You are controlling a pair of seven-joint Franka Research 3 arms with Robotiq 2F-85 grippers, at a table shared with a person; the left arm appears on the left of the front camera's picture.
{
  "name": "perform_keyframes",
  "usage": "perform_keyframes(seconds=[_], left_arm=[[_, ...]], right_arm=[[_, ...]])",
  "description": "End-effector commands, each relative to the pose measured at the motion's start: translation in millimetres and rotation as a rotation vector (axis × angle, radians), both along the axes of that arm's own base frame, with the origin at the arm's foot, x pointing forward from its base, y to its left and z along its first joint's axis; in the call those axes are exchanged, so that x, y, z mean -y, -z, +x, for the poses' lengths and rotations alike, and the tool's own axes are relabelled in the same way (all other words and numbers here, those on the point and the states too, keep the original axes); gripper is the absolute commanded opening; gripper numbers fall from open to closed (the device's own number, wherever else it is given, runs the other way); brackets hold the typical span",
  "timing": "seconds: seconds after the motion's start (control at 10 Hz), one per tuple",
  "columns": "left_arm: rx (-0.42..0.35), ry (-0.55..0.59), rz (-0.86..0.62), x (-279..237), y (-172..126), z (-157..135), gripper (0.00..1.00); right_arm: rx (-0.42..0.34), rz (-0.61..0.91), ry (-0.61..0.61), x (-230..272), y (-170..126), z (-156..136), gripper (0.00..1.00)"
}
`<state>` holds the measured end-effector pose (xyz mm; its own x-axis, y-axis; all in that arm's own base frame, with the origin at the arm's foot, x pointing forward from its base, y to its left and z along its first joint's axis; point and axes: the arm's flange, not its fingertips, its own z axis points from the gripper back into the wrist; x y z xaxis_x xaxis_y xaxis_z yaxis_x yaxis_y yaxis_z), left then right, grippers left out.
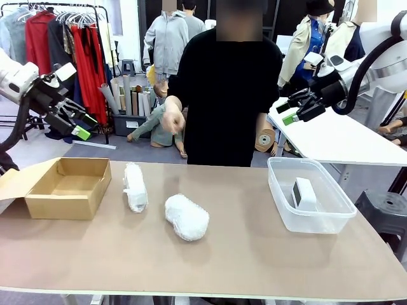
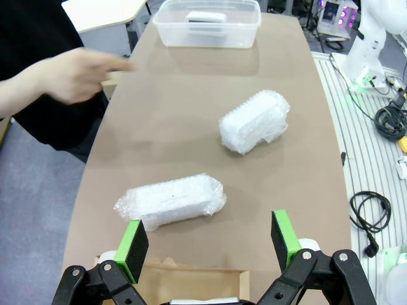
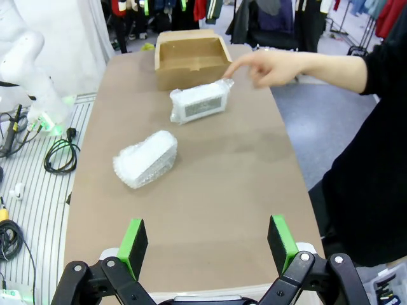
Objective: Separate and place wrapped and unwrapped clocks.
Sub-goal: Pick up the Digital clock indicated by the person.
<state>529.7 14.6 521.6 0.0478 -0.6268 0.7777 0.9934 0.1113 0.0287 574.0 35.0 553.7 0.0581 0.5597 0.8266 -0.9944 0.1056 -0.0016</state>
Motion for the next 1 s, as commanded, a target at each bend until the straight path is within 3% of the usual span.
perform_keyframes(seconds=[0.0,0.9], left_arm=[[0.0,0.002,-0.003,-0.1,-0.7,-0.4,1.0],[0.0,0.002,-0.003,-0.1,-0.7,-0.4,1.0]], right_arm=[[0.004,0.0,0.003,0.6,-1.4,0.0,1.0],[0.004,0.0,0.003,0.6,-1.4,0.0,1.0]])
